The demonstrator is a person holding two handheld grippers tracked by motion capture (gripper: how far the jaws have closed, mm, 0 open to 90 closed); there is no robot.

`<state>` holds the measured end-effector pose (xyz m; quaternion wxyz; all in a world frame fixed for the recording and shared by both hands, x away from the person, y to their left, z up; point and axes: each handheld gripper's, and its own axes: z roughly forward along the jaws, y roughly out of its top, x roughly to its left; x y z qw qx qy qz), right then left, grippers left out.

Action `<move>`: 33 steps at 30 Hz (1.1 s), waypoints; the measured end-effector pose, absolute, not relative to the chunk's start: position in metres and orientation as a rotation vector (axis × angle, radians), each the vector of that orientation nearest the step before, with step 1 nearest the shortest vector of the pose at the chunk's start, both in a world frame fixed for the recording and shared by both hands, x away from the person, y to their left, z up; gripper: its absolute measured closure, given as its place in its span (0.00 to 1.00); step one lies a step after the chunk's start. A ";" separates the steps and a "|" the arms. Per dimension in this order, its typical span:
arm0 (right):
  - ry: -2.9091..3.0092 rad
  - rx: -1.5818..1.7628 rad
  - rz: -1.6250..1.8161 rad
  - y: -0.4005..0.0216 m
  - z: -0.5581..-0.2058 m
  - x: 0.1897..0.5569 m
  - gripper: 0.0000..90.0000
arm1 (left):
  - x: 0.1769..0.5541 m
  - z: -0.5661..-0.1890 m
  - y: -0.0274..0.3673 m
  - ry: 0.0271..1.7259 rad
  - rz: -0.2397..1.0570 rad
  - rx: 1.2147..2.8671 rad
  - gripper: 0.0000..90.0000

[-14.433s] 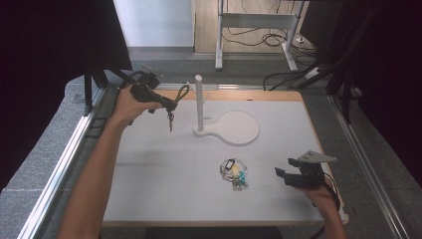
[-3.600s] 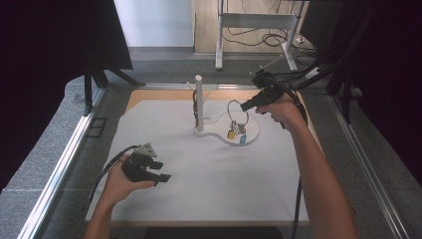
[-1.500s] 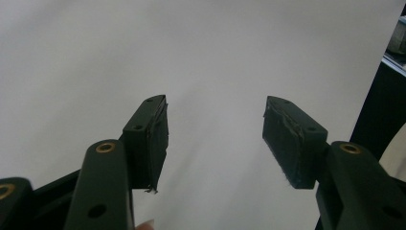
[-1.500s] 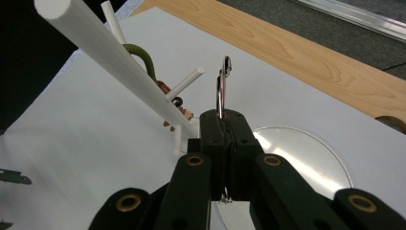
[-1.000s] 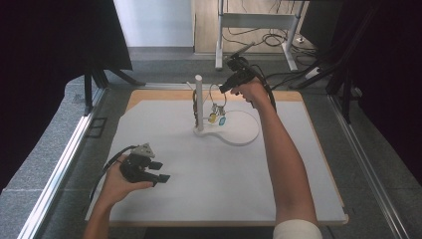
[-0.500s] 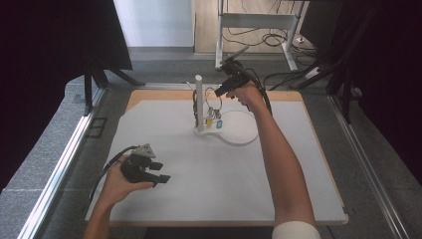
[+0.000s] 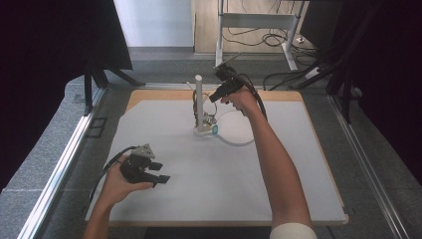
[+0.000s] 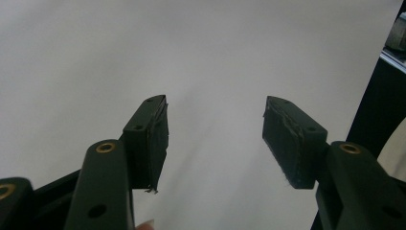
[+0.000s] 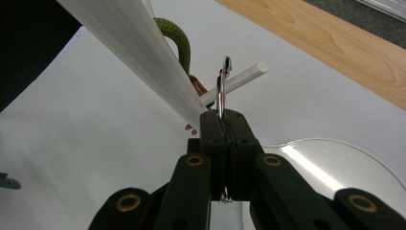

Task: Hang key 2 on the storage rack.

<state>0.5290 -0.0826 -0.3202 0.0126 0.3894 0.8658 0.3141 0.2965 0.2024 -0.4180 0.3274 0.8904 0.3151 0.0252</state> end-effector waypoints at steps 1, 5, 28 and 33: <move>2.700 1.211 0.980 -0.082 -0.321 0.529 0.98 | 0.296 -0.418 0.202 0.827 0.064 2.331 0.47; 2.709 1.216 0.979 -0.081 -0.325 0.528 0.98 | 0.297 -0.419 0.201 0.825 0.063 2.335 0.47; 2.738 1.168 1.003 -0.086 -0.328 0.516 0.89 | 0.295 -0.420 0.200 0.824 0.062 2.346 0.47; 2.713 1.149 1.035 -0.098 -0.325 0.509 0.82 | 0.293 -0.419 0.201 0.839 0.069 2.337 0.47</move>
